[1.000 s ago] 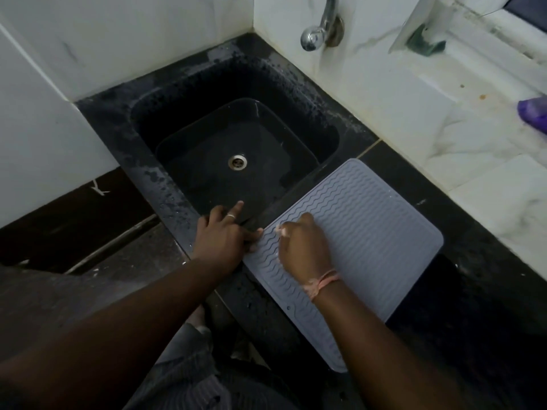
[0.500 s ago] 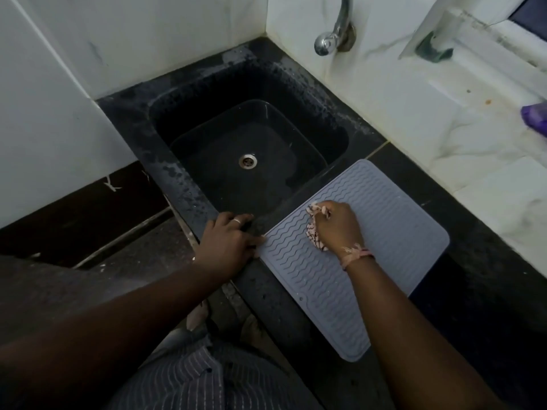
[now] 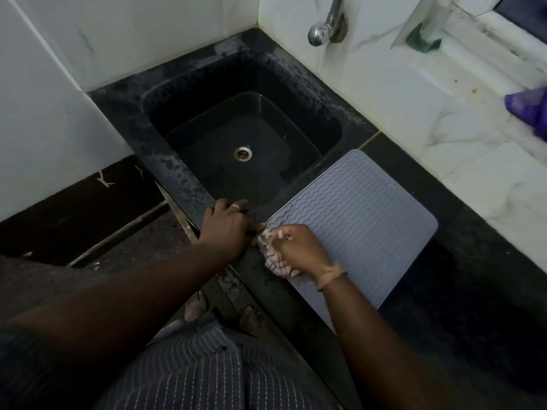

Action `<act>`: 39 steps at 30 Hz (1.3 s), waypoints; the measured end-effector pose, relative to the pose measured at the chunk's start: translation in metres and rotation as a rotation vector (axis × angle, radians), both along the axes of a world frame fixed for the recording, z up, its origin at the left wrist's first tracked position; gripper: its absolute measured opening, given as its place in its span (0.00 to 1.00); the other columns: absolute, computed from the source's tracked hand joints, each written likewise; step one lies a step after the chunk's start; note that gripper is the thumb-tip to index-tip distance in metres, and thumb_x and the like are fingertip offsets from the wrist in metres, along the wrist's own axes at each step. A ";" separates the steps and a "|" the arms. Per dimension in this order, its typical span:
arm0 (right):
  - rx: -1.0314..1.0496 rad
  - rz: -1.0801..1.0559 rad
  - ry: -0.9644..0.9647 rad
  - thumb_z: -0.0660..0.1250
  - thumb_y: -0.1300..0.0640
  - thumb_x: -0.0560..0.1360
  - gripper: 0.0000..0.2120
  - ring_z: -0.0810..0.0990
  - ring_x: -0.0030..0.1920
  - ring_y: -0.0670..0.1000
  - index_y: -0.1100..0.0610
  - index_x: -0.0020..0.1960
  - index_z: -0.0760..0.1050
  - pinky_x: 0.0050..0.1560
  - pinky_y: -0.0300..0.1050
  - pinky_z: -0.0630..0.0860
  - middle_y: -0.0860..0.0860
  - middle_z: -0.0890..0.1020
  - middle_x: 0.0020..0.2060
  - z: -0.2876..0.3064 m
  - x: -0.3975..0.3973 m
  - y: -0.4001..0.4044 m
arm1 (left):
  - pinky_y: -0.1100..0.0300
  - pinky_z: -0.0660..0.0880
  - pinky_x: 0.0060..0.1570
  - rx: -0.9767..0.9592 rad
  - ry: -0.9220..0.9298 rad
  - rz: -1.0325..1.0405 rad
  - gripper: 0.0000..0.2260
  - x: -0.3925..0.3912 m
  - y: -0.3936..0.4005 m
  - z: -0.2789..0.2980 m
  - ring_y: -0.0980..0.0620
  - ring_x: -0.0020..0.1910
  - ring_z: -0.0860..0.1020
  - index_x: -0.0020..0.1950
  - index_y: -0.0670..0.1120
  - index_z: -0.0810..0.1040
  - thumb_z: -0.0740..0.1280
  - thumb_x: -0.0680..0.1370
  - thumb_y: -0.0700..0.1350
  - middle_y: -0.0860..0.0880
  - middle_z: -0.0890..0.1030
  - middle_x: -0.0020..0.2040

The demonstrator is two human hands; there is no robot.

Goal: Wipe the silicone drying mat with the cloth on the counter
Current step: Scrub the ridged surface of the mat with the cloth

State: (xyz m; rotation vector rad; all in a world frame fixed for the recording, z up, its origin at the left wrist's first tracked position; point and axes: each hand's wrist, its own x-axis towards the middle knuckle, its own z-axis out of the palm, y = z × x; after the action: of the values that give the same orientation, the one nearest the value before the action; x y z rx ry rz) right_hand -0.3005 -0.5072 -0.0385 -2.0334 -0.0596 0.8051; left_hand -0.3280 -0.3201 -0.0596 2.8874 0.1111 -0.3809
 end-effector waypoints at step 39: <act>-0.388 0.581 -0.877 0.71 0.59 0.77 0.04 0.79 0.46 0.52 0.53 0.44 0.81 0.54 0.51 0.74 0.49 0.83 0.42 -0.012 0.085 -0.079 | 0.56 0.72 0.49 -0.030 -0.053 -0.042 0.13 -0.009 -0.041 0.021 0.48 0.61 0.73 0.65 0.55 0.80 0.65 0.82 0.53 0.49 0.77 0.61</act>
State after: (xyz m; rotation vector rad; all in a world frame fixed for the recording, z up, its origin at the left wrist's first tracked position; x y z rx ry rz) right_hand -0.2159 -0.5866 -0.0502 -2.6430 -1.0959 0.1861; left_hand -0.3367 -0.3609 -0.0391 2.8719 0.0352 -0.3104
